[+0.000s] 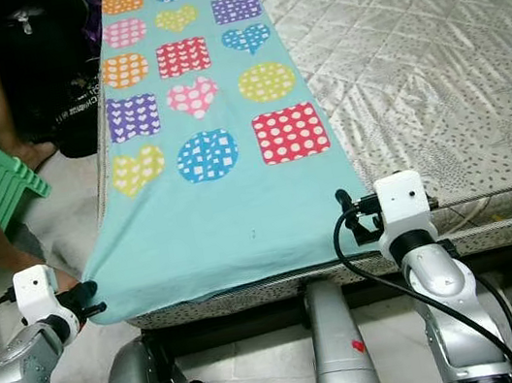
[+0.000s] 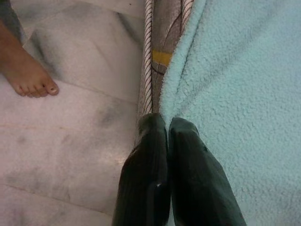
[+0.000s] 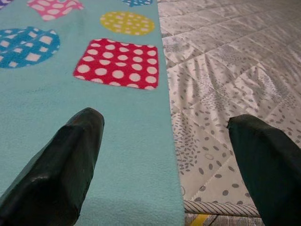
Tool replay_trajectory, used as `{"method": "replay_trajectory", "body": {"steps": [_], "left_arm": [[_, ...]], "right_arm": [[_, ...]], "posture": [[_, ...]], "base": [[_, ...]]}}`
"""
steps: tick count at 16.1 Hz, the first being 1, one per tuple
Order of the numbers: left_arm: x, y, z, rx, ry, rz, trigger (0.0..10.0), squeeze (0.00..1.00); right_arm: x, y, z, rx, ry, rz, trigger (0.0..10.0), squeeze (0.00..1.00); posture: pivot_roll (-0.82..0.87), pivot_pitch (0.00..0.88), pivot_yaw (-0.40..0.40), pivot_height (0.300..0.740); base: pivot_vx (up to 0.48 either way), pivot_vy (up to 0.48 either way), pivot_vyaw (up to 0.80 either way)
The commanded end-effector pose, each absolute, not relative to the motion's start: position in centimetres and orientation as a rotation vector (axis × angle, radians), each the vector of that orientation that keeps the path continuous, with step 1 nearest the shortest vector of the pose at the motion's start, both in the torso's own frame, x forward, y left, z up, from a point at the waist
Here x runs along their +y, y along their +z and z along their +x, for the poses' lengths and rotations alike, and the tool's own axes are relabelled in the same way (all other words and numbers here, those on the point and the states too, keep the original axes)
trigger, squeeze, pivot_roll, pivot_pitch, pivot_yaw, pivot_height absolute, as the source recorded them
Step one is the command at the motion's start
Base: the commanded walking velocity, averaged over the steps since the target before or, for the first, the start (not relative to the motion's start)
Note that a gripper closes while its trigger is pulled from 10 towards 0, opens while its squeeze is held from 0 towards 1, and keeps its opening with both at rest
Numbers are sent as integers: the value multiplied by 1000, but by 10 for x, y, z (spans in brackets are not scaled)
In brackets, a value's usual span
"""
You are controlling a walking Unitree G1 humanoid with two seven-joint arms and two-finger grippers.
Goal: Clean up the room
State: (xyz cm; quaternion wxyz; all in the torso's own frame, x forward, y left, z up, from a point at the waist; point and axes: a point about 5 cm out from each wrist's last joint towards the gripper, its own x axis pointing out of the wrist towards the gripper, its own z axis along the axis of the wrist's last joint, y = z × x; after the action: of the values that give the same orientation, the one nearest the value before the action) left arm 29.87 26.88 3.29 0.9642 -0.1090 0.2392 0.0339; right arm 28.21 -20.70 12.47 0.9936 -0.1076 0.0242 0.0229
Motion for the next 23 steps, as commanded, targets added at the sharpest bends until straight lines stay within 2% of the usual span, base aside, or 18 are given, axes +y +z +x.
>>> {"method": "replay_trajectory", "body": {"steps": [1,10,17,23], "left_arm": [[276,29,292,512,88,-210,10000,1000],[267,42,289,386,28,-175,10000,1000],[217,109,278,-35,-125,-152,10000,1000],[211,115,277,-36,-64,-196,10000,1000]], "right_arm": [[-203,124,283,45,63,-211,10000,0],[-196,125,289,27,77,-181,10000,0],[-184,124,294,28,30,-81,10000,0],[-177,142,312,-41,14,10,10000,0]], "posture": [[-285,178,47,543],[-263,134,55,543],[-222,49,56,543],[-223,0,56,543]], "base": [[0,0,0],[0,0,0],[0,0,0],[0,0,-149]]}}
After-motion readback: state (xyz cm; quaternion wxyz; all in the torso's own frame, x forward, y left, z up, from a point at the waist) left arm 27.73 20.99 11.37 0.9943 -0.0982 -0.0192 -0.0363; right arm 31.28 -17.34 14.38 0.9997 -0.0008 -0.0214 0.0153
